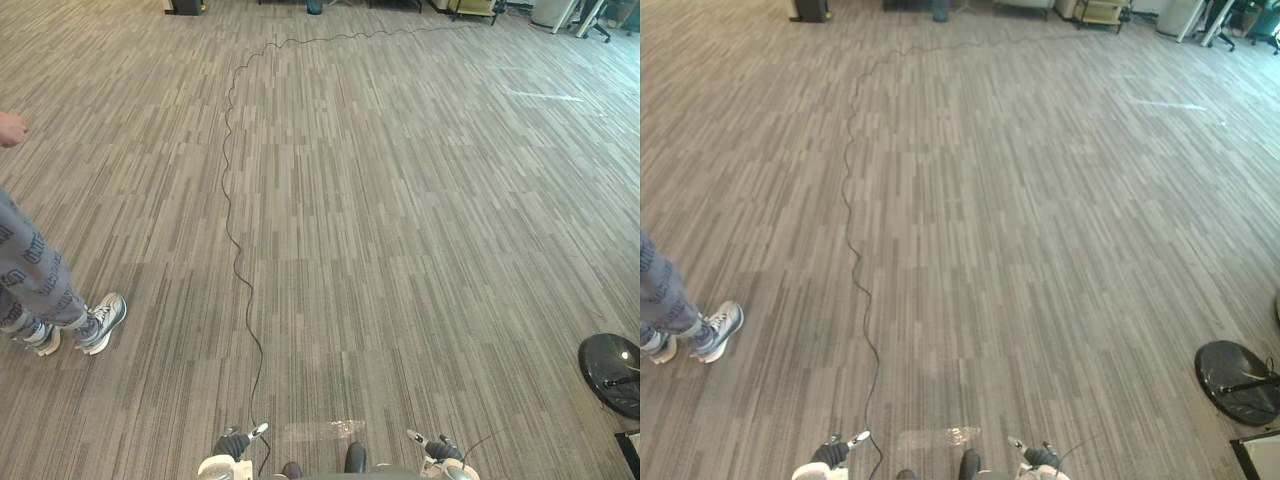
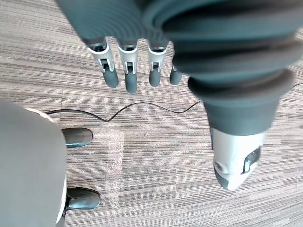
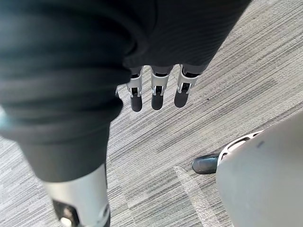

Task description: Pick up cushions and gather them together orderly.

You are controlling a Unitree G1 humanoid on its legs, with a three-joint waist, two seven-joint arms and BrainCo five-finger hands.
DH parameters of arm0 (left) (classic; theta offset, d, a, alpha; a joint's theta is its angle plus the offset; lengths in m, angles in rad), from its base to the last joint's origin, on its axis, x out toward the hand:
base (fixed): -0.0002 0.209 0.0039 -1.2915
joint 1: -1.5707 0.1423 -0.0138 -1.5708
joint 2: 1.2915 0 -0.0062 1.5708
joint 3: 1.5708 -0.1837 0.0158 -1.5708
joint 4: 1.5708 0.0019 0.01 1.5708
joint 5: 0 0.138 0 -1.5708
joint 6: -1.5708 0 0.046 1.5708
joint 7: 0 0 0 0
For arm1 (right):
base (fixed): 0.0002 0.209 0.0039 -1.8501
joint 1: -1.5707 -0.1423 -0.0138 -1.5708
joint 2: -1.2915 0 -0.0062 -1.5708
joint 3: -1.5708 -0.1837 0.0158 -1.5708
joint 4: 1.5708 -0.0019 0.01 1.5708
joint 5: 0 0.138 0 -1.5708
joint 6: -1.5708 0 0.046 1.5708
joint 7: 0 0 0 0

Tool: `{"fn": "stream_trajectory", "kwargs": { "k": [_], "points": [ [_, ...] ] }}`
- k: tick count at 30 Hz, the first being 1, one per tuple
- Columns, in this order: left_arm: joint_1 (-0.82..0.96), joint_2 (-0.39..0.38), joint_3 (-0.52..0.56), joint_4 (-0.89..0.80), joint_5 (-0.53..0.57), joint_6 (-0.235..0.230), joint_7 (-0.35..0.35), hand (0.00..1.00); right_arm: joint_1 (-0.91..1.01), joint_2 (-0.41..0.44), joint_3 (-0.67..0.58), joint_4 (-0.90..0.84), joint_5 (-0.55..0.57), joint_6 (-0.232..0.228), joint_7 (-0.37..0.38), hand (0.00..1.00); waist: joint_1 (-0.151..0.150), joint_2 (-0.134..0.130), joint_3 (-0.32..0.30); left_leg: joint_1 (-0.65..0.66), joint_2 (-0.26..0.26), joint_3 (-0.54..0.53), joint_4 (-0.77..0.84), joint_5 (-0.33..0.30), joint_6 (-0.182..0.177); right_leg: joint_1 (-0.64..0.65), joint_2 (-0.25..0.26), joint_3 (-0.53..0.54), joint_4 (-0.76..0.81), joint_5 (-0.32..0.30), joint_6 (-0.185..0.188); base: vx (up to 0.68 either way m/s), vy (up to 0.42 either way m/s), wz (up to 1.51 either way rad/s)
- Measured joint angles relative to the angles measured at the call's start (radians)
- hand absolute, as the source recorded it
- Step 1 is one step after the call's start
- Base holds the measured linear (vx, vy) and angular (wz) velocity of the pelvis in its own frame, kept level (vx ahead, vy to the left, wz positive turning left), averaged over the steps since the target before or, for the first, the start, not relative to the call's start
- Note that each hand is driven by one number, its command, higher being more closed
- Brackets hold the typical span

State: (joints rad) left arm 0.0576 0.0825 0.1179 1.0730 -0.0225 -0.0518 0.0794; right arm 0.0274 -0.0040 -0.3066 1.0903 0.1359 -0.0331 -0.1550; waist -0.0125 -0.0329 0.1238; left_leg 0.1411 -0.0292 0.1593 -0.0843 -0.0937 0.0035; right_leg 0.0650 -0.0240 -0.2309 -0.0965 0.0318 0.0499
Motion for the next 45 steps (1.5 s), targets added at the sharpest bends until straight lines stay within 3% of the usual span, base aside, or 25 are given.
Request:
{"fn": "stream_trajectory", "kwargs": {
  "k": [6,9,11,12,14,15,17,20,21,23,25,26,29,30,31,32,34,36,37,38,39,40,42,43,45],
  "points": [
    [-0.001,0.004,0.003,-0.001,-0.002,0.0,0.0,0.0,-0.001,0.001,-0.004,0.0,0.0,0.004,0.0,0.0,-0.002,-0.002,0.001,-0.026,0.005,0.01,0.027,-0.019,-0.025,-0.008,0.003,-0.003,0.008,-0.03,-0.021,0.0,-0.013,0.0],
    [-0.011,0.009,0.02,-0.023,-0.019,0.0,-0.003,0.0,-0.002,0.001,-0.004,-0.007,0.004,0.003,-0.001,0.0,-0.002,-0.016,0.027,-0.18,0.041,0.081,0.371,-0.112,-0.092,-0.01,-0.015,-0.016,0.04,-0.084,-0.043,0.02,-0.085,0.19],
    [-0.012,-0.002,0.065,-0.066,-0.041,-0.002,-0.004,0.0,0.006,0.003,-0.002,-0.03,0.013,0.003,-0.002,0.0,0.011,-0.011,0.053,-0.305,0.126,0.166,0.695,-0.141,-0.081,0.004,-0.016,-0.016,0.089,-0.129,-0.064,0.02,-0.113,0.05],
    [-0.009,-0.019,0.09,-0.083,-0.046,-0.005,-0.004,0.0,0.012,0.001,-0.002,-0.054,0.022,0.003,-0.003,0.0,0.019,0.008,0.061,-0.355,0.214,0.216,0.829,-0.177,-0.051,0.023,0.002,-0.016,0.115,-0.161,-0.075,0.07,-0.046,-0.05],
    [-0.003,-0.021,0.102,-0.091,-0.063,-0.008,-0.004,0.0,0.014,-0.005,-0.001,-0.058,0.022,0.004,-0.004,0.0,0.019,0.018,0.064,-0.397,0.276,0.249,0.861,-0.198,-0.049,0.043,0.002,-0.013,0.136,-0.199,-0.073,0.13,0.008,-0.02],
    [-0.002,-0.022,0.103,-0.1,-0.072,-0.009,-0.004,0.0,0.013,-0.006,-0.001,-0.059,0.022,0.004,-0.005,0.0,0.023,0.017,0.063,-0.426,0.285,0.259,0.824,-0.197,-0.049,0.052,-0.01,-0.008,0.142,-0.212,-0.065,0.22,0.068,-0.09],
    [-0.005,-0.027,0.117,-0.111,-0.088,-0.011,-0.004,0.0,0.006,-0.01,-0.001,-0.058,0.022,0.004,-0.008,0.0,0.035,0.014,0.063,-0.473,0.245,0.272,0.615,-0.144,-0.06,0.063,-0.056,0.009,0.138,-0.234,-0.034,0.39,0.184,-0.18],
    [-0.009,-0.048,0.133,-0.123,-0.095,-0.012,-0.004,0.0,-0.007,-0.013,0.002,-0.058,0.022,0.004,-0.015,0.0,0.068,0.019,0.062,-0.496,0.182,0.264,0.296,0.059,-0.069,0.08,-0.103,0.051,0.112,-0.26,0.016,0.45,0.259,-0.48],
    [-0.011,-0.049,0.138,-0.129,-0.097,-0.016,-0.005,0.0,-0.007,-0.008,0.006,-0.058,0.022,0.004,-0.016,0.0,0.082,0.009,0.055,-0.491,0.165,0.254,0.304,0.135,-0.028,0.085,-0.123,0.072,0.108,-0.271,0.029,0.51,0.274,-0.48],
    [-0.016,-0.033,0.139,-0.131,-0.096,-0.023,-0.005,0.0,-0.012,0.034,0.01,-0.071,0.02,0.0,-0.013,0.0,0.067,-0.029,0.045,-0.521,0.143,0.253,0.406,0.037,0.019,0.089,-0.159,0.089,0.131,-0.243,0.004,0.6,0.276,-0.05],
    [-0.016,-0.023,0.153,-0.127,-0.095,-0.022,-0.005,0.0,0.002,0.054,0.012,-0.074,0.02,-0.001,-0.01,0.0,0.075,-0.051,0.03,-0.509,0.142,0.275,0.487,-0.039,0.03,0.07,-0.186,0.128,0.225,-0.237,0.012,0.56,0.246,0.0],
    [-0.017,-0.022,0.155,-0.114,-0.09,-0.02,-0.004,0.0,0.001,0.051,0.015,-0.074,0.019,-0.002,-0.006,0.0,0.073,-0.053,0.029,-0.477,0.141,0.281,0.51,-0.08,0.037,0.046,-0.197,0.142,0.333,-0.216,0.043,0.64,0.278,-0.2],
    [-0.015,0.0,0.11,-0.084,-0.072,-0.011,-0.002,0.0,-0.006,0.036,0.037,-0.076,0.011,-0.008,0.0,0.0,0.061,-0.041,0.036,-0.329,0.14,0.286,0.469,-0.173,0.015,-0.113,-0.213,0.195,0.796,-0.072,0.214,0.49,0.179,-0.22],
    [-0.014,0.007,0.095,-0.076,-0.068,-0.002,-0.001,0.0,-0.008,0.031,0.048,-0.08,0.007,-0.009,0.003,0.0,0.055,-0.038,0.039,-0.273,0.139,0.288,0.448,-0.188,0.01,-0.18,-0.213,0.197,0.957,-0.091,0.204,0.55,0.071,-0.14],
    [-0.015,0.004,0.081,-0.076,-0.069,0.0,0.001,0.0,-0.006,0.023,0.059,-0.094,-0.009,-0.01,0.006,0.0,0.052,-0.032,0.043,-0.198,0.138,0.292,0.407,-0.199,0.0,-0.24,-0.208,0.169,1.082,-0.128,0.165,0.46,0.013,-0.17],
    [-0.011,0.0,0.069,-0.076,-0.069,0.0,0.002,0.0,-0.009,0.011,0.069,-0.099,-0.016,-0.016,0.008,0.0,0.048,-0.019,0.05,-0.118,0.139,0.294,0.353,-0.203,-0.007,-0.289,-0.205,0.114,1.143,-0.175,0.095,0.49,0.018,-0.18],
    [-0.019,-0.005,0.055,-0.078,-0.078,-0.002,0.002,0.0,-0.012,-0.013,0.085,-0.119,-0.018,-0.02,0.008,0.0,0.036,0.001,0.059,-0.002,0.143,0.3,0.271,-0.202,-0.015,-0.392,-0.203,-0.007,1.115,-0.264,0.022,0.5,-0.011,0.03],
    [-0.033,-0.009,0.037,-0.075,-0.08,-0.002,0.003,0.0,-0.038,-0.039,0.098,-0.119,-0.016,-0.02,0.009,0.0,0.003,0.015,0.071,0.066,0.155,0.299,0.24,-0.201,-0.017,-0.491,-0.194,-0.121,0.883,-0.281,-0.026,0.57,-0.117,0.36],
    [-0.04,-0.007,0.029,-0.072,-0.08,-0.003,0.003,0.0,-0.046,-0.047,0.103,-0.12,-0.016,-0.02,0.009,0.0,-0.004,0.016,0.076,0.092,0.158,0.295,0.235,-0.201,-0.017,-0.513,-0.179,-0.15,0.733,-0.238,-0.039,0.59,-0.216,0.43],
    [-0.044,-0.001,0.019,-0.066,-0.08,-0.004,0.003,0.0,-0.048,-0.055,0.107,-0.117,-0.017,-0.017,0.008,0.0,-0.008,0.01,0.081,0.132,0.154,0.285,0.222,-0.201,-0.018,-0.514,-0.156,-0.166,0.527,-0.142,-0.049,0.62,-0.242,0.49],
    [-0.044,0.011,0.02,-0.06,-0.08,-0.006,0.003,0.0,-0.041,-0.057,0.118,-0.104,-0.016,-0.015,0.011,0.0,-0.017,-0.022,0.093,0.183,0.128,0.254,0.208,-0.2,-0.027,-0.483,-0.143,-0.152,0.357,0.034,-0.084,0.66,-0.24,0.35],
    [-0.053,-0.01,0.022,-0.04,-0.08,-0.007,0.006,0.0,-0.063,-0.072,0.112,-0.086,-0.02,-0.017,0.012,0.0,-0.021,0.021,0.112,0.224,0.156,0.229,0.19,-0.192,-0.047,-0.464,-0.11,-0.148,0.381,0.074,-0.118,0.61,-0.21,-0.03],
    [-0.057,-0.024,0.022,-0.016,-0.079,-0.008,0.002,0.0,-0.105,-0.08,0.094,-0.084,-0.038,-0.017,0.014,0.0,-0.026,0.045,0.117,0.229,0.153,0.148,0.166,-0.136,-0.065,-0.51,-0.097,-0.117,0.507,-0.047,-0.1,0.51,-0.212,-0.3],
    [-0.053,-0.031,0.022,-0.011,-0.079,-0.008,0.003,0.0,-0.098,-0.074,0.063,-0.083,-0.047,-0.018,0.02,0.0,-0.032,0.052,0.118,0.246,0.174,0.125,0.206,-0.102,-0.099,-0.519,-0.094,-0.118,0.605,-0.141,-0.109,0.47,-0.26,-0.11],
    [-0.053,-0.045,0.026,-0.004,-0.079,-0.008,0.001,0.0,-0.083,-0.073,0.032,-0.091,-0.05,-0.013,0.02,0.0,-0.037,0.076,0.124,0.186,0.254,0.052,0.445,-0.081,-0.129,-0.449,-0.064,-0.158,0.635,-0.221,-0.114,0.49,-0.245,0.13]
  ]
}}
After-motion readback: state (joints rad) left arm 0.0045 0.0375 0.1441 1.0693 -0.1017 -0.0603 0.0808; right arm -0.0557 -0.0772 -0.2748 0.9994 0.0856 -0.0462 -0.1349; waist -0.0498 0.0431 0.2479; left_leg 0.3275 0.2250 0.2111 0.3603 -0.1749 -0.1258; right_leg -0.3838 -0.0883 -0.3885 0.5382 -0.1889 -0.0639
